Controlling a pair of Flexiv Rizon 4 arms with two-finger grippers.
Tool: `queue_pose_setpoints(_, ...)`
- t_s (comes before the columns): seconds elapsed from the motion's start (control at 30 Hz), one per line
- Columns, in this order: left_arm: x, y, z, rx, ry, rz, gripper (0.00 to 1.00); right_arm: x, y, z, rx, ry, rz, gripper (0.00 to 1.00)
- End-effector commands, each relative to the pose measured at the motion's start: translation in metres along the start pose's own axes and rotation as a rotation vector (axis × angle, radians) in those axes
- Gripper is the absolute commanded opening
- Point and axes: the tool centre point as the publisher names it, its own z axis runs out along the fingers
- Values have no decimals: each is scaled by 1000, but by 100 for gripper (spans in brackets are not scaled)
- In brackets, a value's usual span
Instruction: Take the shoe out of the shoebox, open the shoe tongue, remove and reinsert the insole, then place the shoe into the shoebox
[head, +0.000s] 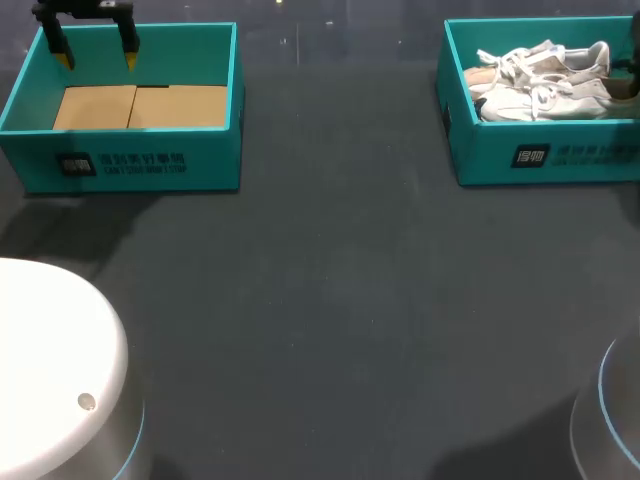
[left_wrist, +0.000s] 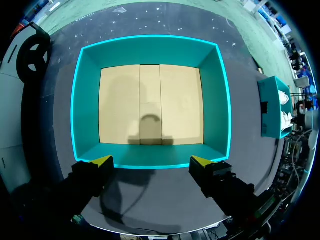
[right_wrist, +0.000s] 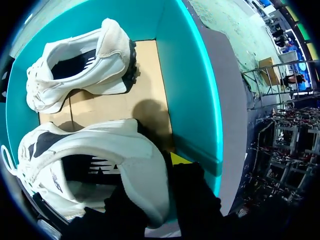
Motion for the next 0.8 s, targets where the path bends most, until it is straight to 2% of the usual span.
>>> queue_pose_setpoints(0.03,0,0,0,0,0,0,100,-3,6,-12,11,0,13,0)
queue_pose_setpoints(0.3,0,0,0,0,0,0,100,-14,6,-51,7,4,42,0)
queue_pose_setpoints(0.8,0,0,0,0,0,0,100,-14,-16,-135,-51,-27,33,0)
